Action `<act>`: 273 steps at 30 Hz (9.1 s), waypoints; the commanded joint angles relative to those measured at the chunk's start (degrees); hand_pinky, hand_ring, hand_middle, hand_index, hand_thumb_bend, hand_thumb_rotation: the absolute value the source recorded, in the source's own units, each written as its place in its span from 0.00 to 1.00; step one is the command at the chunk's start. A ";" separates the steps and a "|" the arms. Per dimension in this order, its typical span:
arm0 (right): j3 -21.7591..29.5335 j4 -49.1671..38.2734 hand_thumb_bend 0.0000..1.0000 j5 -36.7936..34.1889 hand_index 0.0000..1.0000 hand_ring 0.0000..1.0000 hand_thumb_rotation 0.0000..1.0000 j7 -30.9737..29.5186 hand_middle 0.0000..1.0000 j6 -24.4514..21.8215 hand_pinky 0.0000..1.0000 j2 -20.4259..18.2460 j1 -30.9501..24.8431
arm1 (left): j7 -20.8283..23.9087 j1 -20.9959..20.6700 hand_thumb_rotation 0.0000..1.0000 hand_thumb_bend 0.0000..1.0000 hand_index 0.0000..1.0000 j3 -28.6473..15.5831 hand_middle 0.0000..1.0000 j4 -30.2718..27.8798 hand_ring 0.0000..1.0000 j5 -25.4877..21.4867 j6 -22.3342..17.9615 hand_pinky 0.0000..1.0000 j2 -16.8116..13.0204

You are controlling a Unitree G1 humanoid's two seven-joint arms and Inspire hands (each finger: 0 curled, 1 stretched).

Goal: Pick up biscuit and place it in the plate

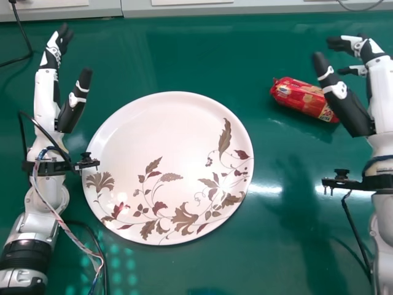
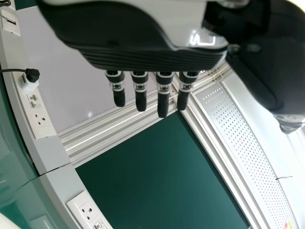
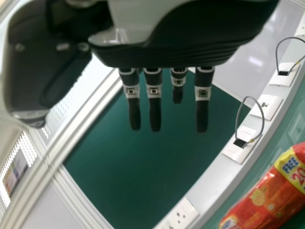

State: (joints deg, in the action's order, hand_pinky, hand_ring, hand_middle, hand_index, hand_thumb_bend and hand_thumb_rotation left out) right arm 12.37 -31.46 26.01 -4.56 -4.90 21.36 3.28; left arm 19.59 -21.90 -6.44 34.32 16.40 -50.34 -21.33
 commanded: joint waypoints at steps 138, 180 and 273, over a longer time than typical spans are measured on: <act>-16.57 26.38 0.52 17.03 0.50 0.41 0.00 -13.17 0.48 5.37 0.12 29.45 27.14 | -1.50 8.42 0.97 0.97 1.00 -1.73 0.99 -6.05 1.00 -0.88 1.56 1.00 2.62; -29.61 17.47 0.50 11.86 0.50 0.43 0.00 -17.56 0.47 20.75 0.33 8.86 23.89 | -1.82 6.69 0.96 1.00 1.00 -1.35 0.98 -5.97 1.00 -0.04 3.52 1.00 2.84; 2.50 9.04 0.31 -8.52 0.82 0.78 0.47 9.46 0.83 18.41 0.66 -5.22 -6.68 | 6.26 7.79 0.92 1.00 0.65 5.61 0.67 -0.71 0.56 5.65 5.40 0.00 9.70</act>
State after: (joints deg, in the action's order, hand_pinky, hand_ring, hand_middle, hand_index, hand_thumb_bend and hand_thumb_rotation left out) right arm 14.24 -23.03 18.44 4.61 12.32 15.97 -2.60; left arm 24.74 -18.77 -3.44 28.67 22.62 -44.28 -17.77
